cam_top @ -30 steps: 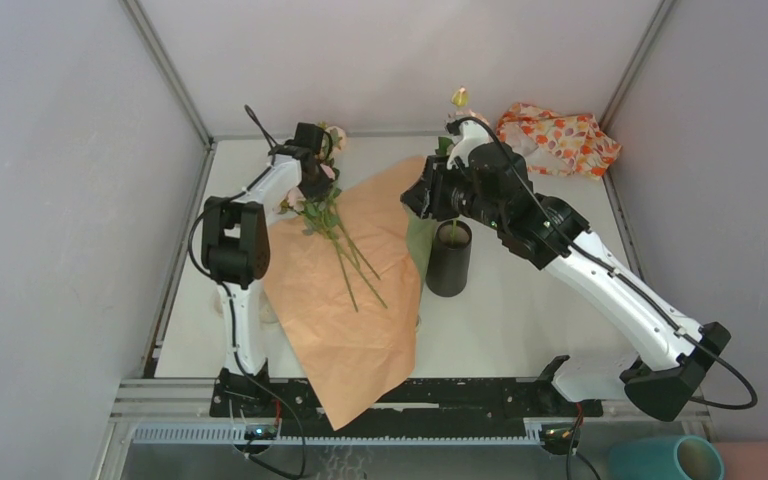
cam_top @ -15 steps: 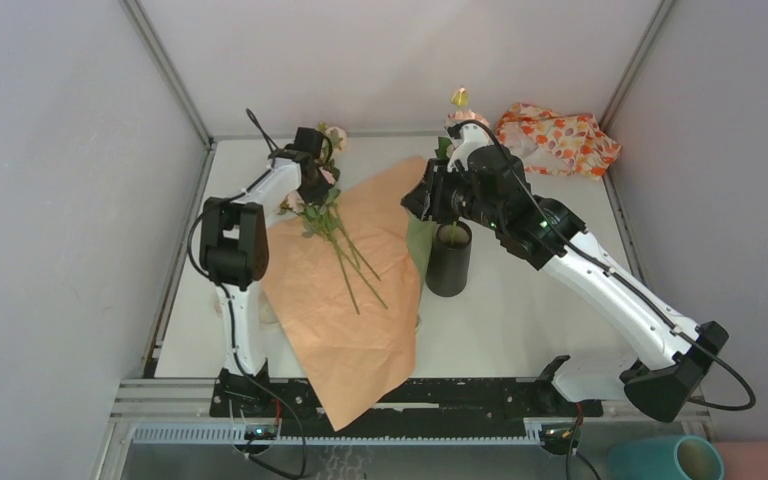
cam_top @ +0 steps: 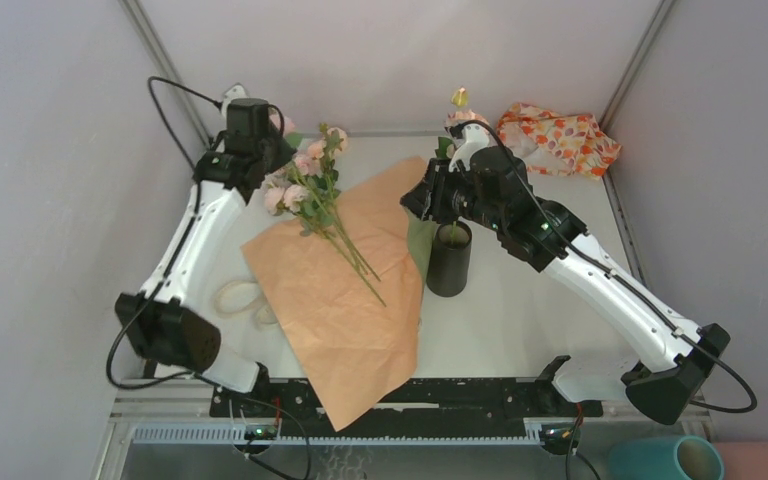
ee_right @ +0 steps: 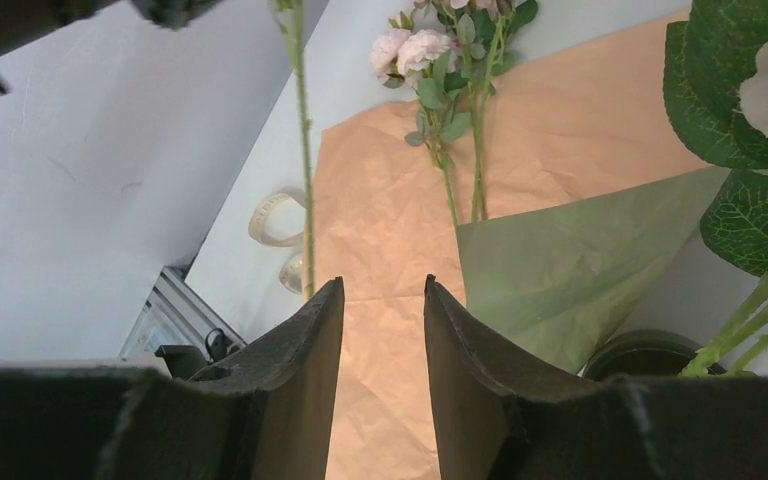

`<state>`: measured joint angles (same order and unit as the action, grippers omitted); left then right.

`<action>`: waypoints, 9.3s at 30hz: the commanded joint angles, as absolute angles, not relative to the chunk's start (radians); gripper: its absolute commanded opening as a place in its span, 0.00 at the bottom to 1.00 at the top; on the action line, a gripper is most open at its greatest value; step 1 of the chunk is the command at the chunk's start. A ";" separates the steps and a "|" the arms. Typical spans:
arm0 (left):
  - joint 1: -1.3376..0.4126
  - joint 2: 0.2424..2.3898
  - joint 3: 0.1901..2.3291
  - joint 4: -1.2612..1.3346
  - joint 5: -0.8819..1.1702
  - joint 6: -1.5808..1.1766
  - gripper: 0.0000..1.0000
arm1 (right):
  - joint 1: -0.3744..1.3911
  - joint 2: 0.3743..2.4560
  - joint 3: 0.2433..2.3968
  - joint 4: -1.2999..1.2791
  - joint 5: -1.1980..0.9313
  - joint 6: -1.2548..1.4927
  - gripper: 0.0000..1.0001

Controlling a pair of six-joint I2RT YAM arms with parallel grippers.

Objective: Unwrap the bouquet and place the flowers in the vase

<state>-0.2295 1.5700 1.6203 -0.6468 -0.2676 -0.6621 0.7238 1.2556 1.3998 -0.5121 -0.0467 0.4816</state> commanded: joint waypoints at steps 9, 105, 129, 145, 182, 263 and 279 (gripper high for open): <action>-0.386 1.253 1.458 -0.212 -0.282 -0.423 0.00 | 0.735 1.168 1.373 -0.457 -0.001 0.478 0.44; -0.935 0.847 0.984 0.301 0.027 -0.365 0.02 | 0.519 1.422 1.162 0.781 -0.729 1.322 0.67; -0.933 0.858 1.031 0.208 0.057 -0.298 0.08 | 0.609 1.449 1.292 0.623 -0.823 1.226 0.00; -0.933 0.746 1.001 0.142 0.003 -0.282 0.68 | 0.609 1.338 1.374 0.409 -0.742 1.027 0.00; -0.930 0.636 0.870 0.058 -0.441 -0.244 0.75 | 0.741 1.207 1.302 0.790 0.137 -0.197 0.00; -0.198 2.302 2.103 -0.827 -0.161 -0.835 0.61 | 1.037 0.938 0.738 0.539 0.548 -0.196 0.07; -0.190 2.403 2.120 -0.784 -0.101 -0.816 0.47 | 1.046 0.897 0.738 0.510 0.525 -0.154 0.10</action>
